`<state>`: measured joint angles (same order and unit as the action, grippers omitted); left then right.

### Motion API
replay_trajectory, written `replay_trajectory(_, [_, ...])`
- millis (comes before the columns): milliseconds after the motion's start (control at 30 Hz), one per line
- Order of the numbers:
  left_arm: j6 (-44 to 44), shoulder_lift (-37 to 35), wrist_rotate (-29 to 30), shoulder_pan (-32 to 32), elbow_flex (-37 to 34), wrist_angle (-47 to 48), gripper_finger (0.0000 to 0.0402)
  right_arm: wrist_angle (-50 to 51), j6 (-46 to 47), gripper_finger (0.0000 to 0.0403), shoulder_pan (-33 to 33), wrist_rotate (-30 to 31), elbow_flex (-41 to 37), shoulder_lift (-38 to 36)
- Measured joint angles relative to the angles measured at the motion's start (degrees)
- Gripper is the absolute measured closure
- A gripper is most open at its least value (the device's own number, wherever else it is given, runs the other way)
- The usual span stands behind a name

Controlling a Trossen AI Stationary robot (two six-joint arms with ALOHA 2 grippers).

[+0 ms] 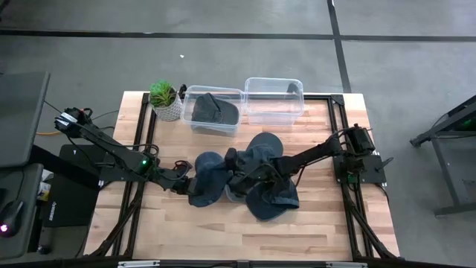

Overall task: Pick & Place hat
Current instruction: Put the middle left blue cap into the right transparent bin

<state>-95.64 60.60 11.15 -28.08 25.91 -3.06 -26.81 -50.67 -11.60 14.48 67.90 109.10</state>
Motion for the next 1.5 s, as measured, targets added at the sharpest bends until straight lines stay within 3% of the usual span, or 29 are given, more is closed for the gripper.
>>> replay_trajectory(133, [0.4, 0.0, 0.0, 0.0, 0.0, -0.3, 0.0401, 1.7, 1.6, 0.0185, 0.0, -0.1, 0.0, 0.0])
replay_trajectory(300, [1.6, 0.0, -0.4, 0.0, 0.0, -1.3, 0.0401, 2.2, 2.8, 0.0224, 0.0, -1.1, 0.0, 0.0])
replay_trajectory(667, [1.9, 0.0, -0.3, 0.0, 0.0, -1.6, 0.0401, 2.2, 5.8, 0.0387, -0.4, 2.3, 0.0, 0.0])
replay_trajectory(1100, [10.9, 0.0, 4.5, 0.0, -0.1, -1.4, 0.0394, 6.8, 15.6, 0.0397, -1.7, 9.4, 0.0, -0.5])
replay_trajectory(1233, [14.2, 0.0, 6.2, 0.0, -0.1, -1.6, 0.0349, 9.3, 18.7, 0.0397, -1.5, 9.9, 0.0, -0.6])
replay_trajectory(1500, [17.2, 0.0, 9.7, 0.0, -0.1, -2.0, 0.0207, 12.1, 20.1, 0.0397, -1.5, 12.2, -0.1, -2.0])
